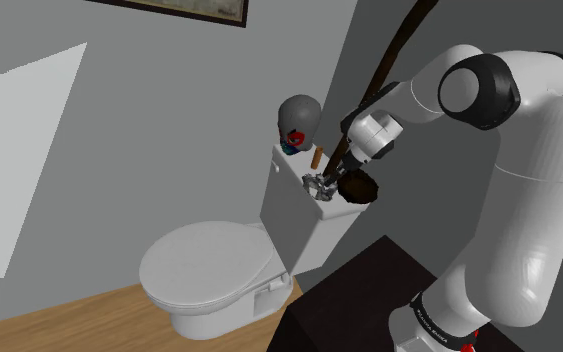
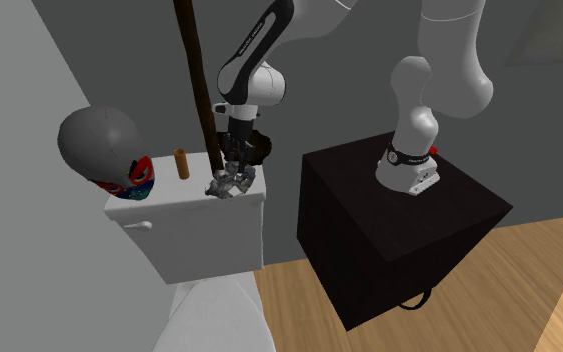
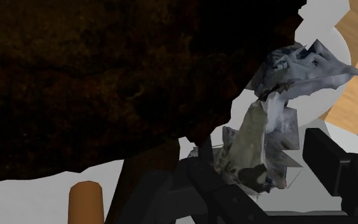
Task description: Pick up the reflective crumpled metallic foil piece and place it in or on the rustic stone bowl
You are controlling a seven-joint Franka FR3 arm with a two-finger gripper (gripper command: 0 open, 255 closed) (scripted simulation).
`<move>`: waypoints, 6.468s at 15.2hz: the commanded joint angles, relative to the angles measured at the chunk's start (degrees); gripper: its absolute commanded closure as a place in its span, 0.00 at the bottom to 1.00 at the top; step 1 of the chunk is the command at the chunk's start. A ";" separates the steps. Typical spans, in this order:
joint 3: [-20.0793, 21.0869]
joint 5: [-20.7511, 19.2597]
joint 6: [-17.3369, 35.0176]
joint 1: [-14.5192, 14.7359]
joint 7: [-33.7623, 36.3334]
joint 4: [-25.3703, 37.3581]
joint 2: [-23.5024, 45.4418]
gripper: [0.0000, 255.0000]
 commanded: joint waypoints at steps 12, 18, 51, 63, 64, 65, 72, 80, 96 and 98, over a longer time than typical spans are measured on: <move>-1.30 -2.89 -0.58 1.00 2.44 -0.52 -2.22 1.00; -3.78 -8.92 -1.90 2.89 7.50 -1.24 -6.66 1.00; -14.41 -33.59 -19.10 0.52 19.00 5.45 -22.94 1.00; -13.79 -28.44 -22.20 -8.46 8.27 8.46 -16.70 1.00; -14.05 -27.78 -21.74 -8.22 7.65 8.16 -16.15 1.00; -14.77 -27.01 -21.34 -7.54 6.95 7.89 -15.54 1.00; -18.27 -20.81 -19.09 -4.30 1.63 6.39 -10.63 1.00; -19.95 -16.11 -18.30 -2.75 -2.12 5.88 -6.89 1.00; -19.63 -17.49 -8.05 8.15 3.67 0.48 -12.68 0.00; -22.45 -27.86 4.36 13.36 14.72 -6.97 -17.21 0.00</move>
